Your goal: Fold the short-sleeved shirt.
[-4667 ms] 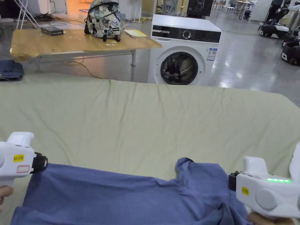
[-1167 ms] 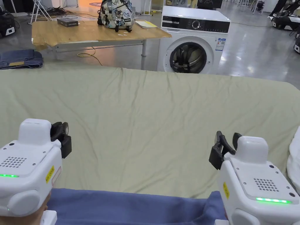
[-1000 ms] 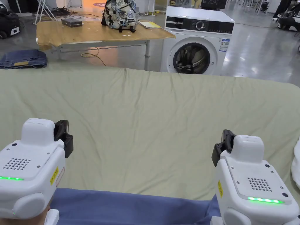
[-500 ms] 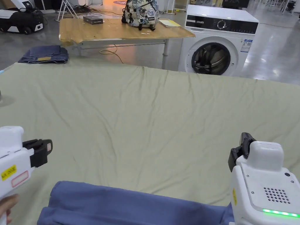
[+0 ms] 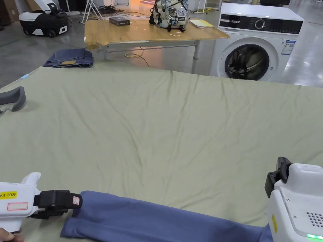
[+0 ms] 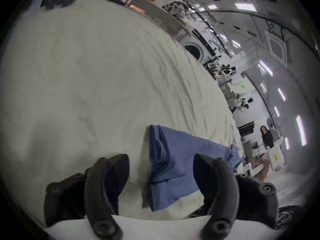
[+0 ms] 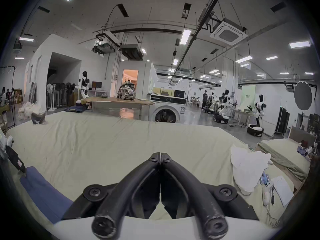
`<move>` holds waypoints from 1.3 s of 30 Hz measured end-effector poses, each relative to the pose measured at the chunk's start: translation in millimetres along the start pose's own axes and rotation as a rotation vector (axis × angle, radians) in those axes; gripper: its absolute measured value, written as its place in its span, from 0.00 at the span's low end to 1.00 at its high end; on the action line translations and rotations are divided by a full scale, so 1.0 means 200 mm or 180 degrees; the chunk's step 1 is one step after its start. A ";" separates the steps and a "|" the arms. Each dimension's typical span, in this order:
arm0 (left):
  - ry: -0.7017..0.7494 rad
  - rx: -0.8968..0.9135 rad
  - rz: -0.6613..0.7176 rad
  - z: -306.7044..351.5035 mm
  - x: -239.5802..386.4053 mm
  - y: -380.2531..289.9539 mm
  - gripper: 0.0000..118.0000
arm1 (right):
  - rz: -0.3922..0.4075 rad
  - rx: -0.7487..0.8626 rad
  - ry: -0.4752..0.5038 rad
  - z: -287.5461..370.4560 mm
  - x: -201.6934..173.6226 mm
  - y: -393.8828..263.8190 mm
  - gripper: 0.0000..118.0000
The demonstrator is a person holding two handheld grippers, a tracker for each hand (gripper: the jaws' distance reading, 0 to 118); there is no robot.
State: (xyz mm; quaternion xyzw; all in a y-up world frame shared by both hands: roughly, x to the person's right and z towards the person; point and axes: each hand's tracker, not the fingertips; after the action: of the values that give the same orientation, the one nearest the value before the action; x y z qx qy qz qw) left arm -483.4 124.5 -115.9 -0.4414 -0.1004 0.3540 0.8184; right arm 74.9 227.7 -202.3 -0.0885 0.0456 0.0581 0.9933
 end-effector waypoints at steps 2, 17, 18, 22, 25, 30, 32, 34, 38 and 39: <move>-0.0304 -0.0117 0.0086 -0.06 -0.04 -0.02 0.67 | 0.0016 -0.0033 -0.0012 0.00 0.01 -0.01 0.00; -0.0609 0.0036 0.0416 -0.25 0.00 -0.14 0.05 | -0.0091 -0.0218 0.0018 -0.01 0.03 -0.07 0.00; -0.0548 0.0034 0.0339 -0.23 0.03 -0.14 0.05 | -0.0086 -0.0222 0.0017 -0.01 0.03 -0.07 0.00; -0.0532 0.0147 0.0321 -0.14 0.05 -0.10 0.04 | -0.0068 -0.0222 0.0025 -0.01 0.04 -0.06 0.00; -0.0519 0.0252 0.0220 -0.05 0.08 -0.04 0.04 | -0.0043 -0.0205 0.0024 -0.01 0.04 -0.06 0.00; -0.0126 0.0465 0.0014 0.17 0.11 0.06 0.04 | -0.0045 -0.0187 0.0019 -0.02 0.06 -0.04 0.00; 0.0071 0.0459 0.0008 0.24 0.15 0.06 0.04 | -0.0053 -0.0179 0.0023 -0.02 0.06 -0.03 0.00; 0.0320 0.0453 -0.0003 0.30 0.19 0.06 0.04 | -0.0053 -0.0174 0.0035 -0.02 0.06 -0.03 0.00; -0.0045 0.0531 0.0200 0.33 0.30 0.00 0.04 | -0.0046 -0.0172 0.0065 -0.02 0.06 -0.03 0.00; -0.0035 0.0524 0.0151 0.31 0.32 -0.01 0.04 | -0.0050 -0.0176 0.0077 -0.02 0.05 -0.03 0.00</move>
State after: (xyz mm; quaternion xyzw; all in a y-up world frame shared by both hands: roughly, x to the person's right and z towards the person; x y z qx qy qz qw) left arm -466.2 206.6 -87.9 -0.3729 -0.0650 0.3827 0.8428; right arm 86.2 221.4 -205.8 -0.1170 0.0554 0.0505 0.9903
